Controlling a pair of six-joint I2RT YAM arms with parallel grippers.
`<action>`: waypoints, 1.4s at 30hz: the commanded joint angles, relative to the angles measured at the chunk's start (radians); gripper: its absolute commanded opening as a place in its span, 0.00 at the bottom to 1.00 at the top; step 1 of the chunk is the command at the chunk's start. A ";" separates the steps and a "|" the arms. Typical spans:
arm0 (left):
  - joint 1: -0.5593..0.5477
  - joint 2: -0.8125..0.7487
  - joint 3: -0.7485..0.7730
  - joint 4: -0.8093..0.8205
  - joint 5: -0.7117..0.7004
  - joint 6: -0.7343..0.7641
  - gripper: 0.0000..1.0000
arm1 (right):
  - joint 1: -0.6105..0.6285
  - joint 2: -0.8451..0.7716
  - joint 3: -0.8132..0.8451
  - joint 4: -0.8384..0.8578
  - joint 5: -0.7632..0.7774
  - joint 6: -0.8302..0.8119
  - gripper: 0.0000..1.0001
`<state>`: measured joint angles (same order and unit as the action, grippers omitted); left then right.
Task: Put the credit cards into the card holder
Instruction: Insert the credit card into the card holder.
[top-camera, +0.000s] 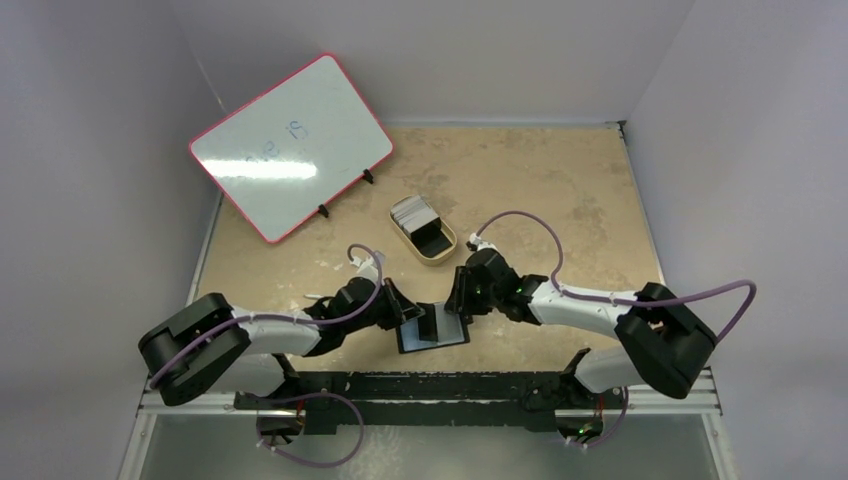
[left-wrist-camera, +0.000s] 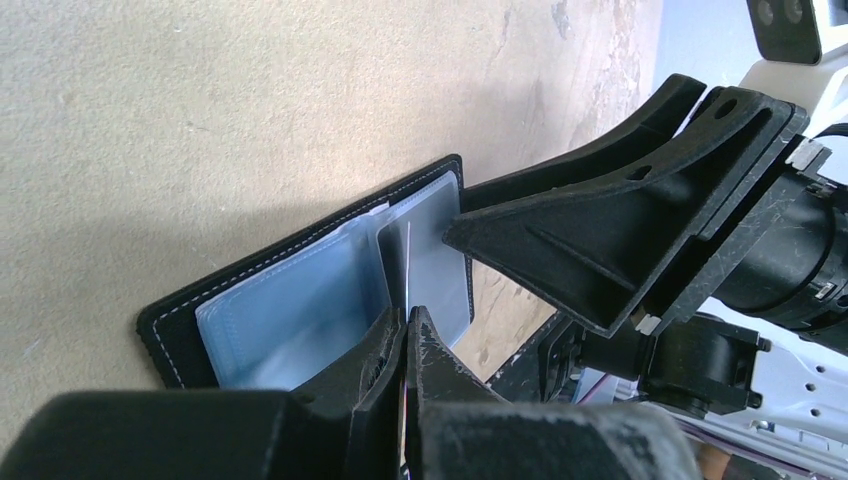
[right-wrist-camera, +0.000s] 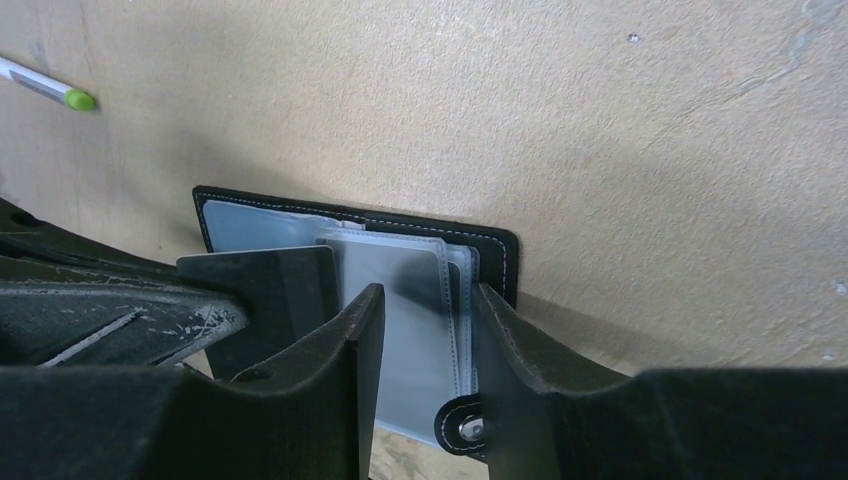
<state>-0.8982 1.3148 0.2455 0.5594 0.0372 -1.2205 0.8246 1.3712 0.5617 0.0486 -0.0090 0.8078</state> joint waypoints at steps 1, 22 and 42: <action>-0.005 -0.026 -0.021 0.016 -0.030 -0.015 0.00 | 0.023 0.000 -0.032 0.035 -0.008 0.064 0.39; -0.005 -0.069 -0.038 -0.094 -0.053 -0.057 0.00 | 0.043 -0.037 -0.060 0.035 0.021 0.136 0.34; -0.005 -0.022 -0.031 -0.074 -0.045 -0.101 0.00 | 0.063 -0.031 -0.069 0.053 0.024 0.157 0.24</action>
<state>-0.8982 1.2812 0.2131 0.4839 -0.0032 -1.3071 0.8669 1.3453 0.5060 0.0982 0.0280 0.9375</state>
